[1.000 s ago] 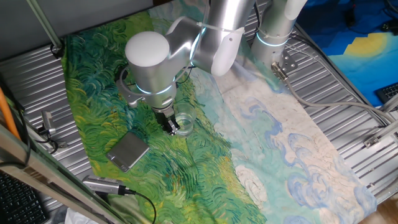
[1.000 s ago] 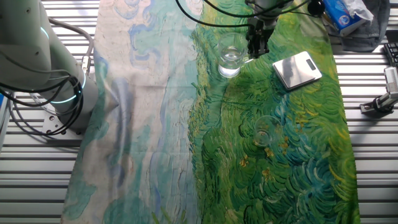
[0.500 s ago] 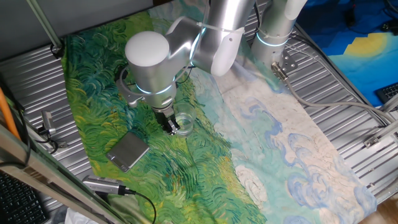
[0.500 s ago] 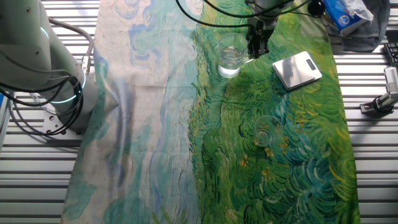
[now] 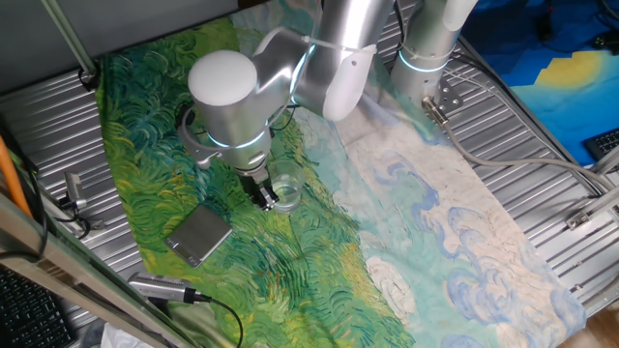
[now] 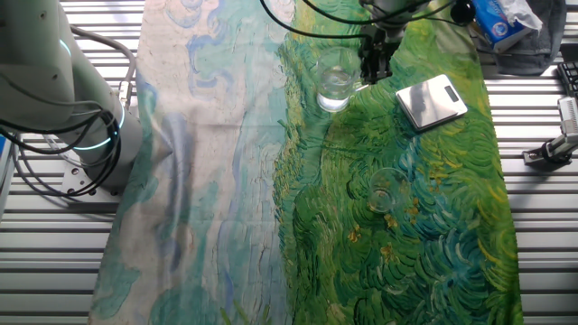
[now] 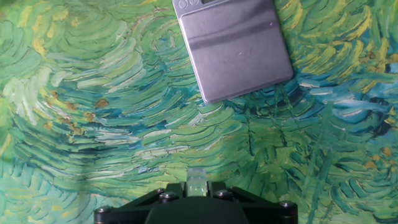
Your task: Pour the water from one cup into another empty cup
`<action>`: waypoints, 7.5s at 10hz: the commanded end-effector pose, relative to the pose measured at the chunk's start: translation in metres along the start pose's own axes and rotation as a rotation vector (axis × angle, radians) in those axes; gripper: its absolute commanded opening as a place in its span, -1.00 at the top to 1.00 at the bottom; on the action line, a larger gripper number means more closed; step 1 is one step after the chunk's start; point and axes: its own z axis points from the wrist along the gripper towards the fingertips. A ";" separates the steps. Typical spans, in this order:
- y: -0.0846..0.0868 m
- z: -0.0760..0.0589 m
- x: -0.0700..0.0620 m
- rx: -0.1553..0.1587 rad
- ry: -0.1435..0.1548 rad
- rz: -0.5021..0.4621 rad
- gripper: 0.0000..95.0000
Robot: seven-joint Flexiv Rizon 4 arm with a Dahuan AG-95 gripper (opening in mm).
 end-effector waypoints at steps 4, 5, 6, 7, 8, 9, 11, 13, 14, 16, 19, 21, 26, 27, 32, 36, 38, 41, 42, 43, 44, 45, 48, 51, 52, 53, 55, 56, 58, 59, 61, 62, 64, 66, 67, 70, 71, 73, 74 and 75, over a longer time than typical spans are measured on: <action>0.000 -0.008 0.000 -0.014 0.005 0.000 1.00; -0.001 -0.013 0.000 -0.015 0.008 -0.004 1.00; -0.003 -0.015 0.000 -0.018 0.009 -0.008 1.00; -0.008 -0.020 0.000 -0.023 0.011 -0.016 1.00; -0.012 -0.023 0.000 -0.032 0.013 -0.020 1.00; -0.016 -0.027 0.001 -0.033 0.016 -0.028 1.00; -0.022 -0.032 0.001 -0.040 0.023 -0.030 1.00; -0.026 -0.034 0.002 -0.041 0.023 -0.033 1.00; -0.029 -0.036 0.002 -0.048 0.023 -0.037 1.00; -0.038 -0.039 0.004 -0.058 0.021 -0.049 1.00; -0.047 -0.051 0.004 -0.048 0.022 -0.055 1.00; -0.052 -0.060 0.004 -0.049 0.026 -0.063 1.00; -0.077 -0.077 0.014 -0.128 0.023 -0.067 1.00; -0.081 -0.078 0.016 -0.125 0.022 -0.077 1.00; -0.089 -0.080 0.020 -0.135 0.024 -0.108 1.00; -0.099 -0.071 0.022 -0.153 0.038 -0.100 1.00; -0.102 -0.073 0.024 -0.151 0.038 -0.105 1.00; -0.106 -0.076 0.026 -0.148 0.035 -0.113 1.00; -0.108 -0.077 0.027 -0.151 0.036 -0.121 1.00; -0.110 -0.078 0.028 -0.151 0.039 -0.122 1.00; -0.110 -0.078 0.028 -0.148 0.039 -0.121 1.00; -0.110 -0.078 0.029 -0.147 0.040 -0.120 1.00; -0.109 -0.078 0.028 -0.116 0.040 -0.144 1.00; -0.109 -0.078 0.028 -0.061 0.051 -0.158 1.00; -0.109 -0.078 0.028 -0.048 0.054 -0.155 1.00; -0.109 -0.078 0.028 -0.042 0.055 -0.153 1.00; -0.109 -0.078 0.028 -0.037 0.054 -0.134 1.00; -0.109 -0.078 0.028 -0.036 0.049 -0.126 1.00; -0.109 -0.078 0.028 -0.032 0.045 -0.120 1.00; -0.109 -0.078 0.028 -0.031 0.043 -0.114 1.00; -0.109 -0.078 0.028 -0.028 0.045 -0.110 1.00; -0.109 -0.078 0.028 -0.035 0.047 -0.115 1.00; -0.117 -0.079 0.027 -0.051 0.043 -0.134 1.00; -0.132 -0.081 0.024 -0.075 0.037 -0.136 1.00; -0.133 -0.081 0.019 -0.082 0.035 -0.134 1.00; -0.127 -0.079 -0.001 -0.112 0.032 -0.113 1.00; -0.126 -0.078 -0.005 -0.116 0.031 -0.113 1.00; -0.126 -0.075 -0.012 -0.121 0.027 -0.112 1.00; -0.129 -0.073 -0.014 -0.137 0.023 -0.116 1.00; -0.133 -0.071 -0.015 -0.169 0.018 -0.114 1.00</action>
